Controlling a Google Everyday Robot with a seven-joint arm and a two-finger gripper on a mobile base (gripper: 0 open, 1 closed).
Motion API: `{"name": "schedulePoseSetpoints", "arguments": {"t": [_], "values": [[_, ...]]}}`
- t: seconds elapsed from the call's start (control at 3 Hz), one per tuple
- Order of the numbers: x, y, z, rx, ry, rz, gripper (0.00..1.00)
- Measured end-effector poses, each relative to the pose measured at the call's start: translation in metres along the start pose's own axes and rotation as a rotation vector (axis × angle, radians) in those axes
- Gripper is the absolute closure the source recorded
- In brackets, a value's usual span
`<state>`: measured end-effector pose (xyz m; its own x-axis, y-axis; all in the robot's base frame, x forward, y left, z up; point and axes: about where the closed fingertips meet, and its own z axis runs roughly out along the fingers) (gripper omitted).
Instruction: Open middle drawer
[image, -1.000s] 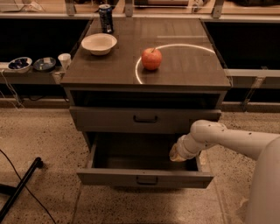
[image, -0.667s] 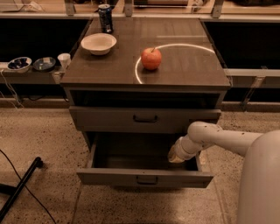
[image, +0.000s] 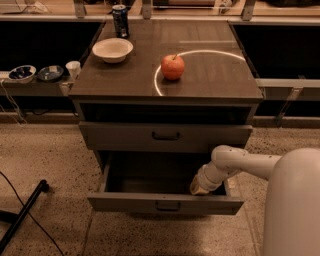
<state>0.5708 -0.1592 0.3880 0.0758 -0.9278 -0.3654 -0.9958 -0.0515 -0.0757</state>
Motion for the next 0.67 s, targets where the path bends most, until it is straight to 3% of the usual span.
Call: {"name": "schedulePoseSetpoints", "arguments": {"t": [0.67], "values": [[-0.014,0.048,0.009,-0.117,-0.026,-0.031,1.00]]}}
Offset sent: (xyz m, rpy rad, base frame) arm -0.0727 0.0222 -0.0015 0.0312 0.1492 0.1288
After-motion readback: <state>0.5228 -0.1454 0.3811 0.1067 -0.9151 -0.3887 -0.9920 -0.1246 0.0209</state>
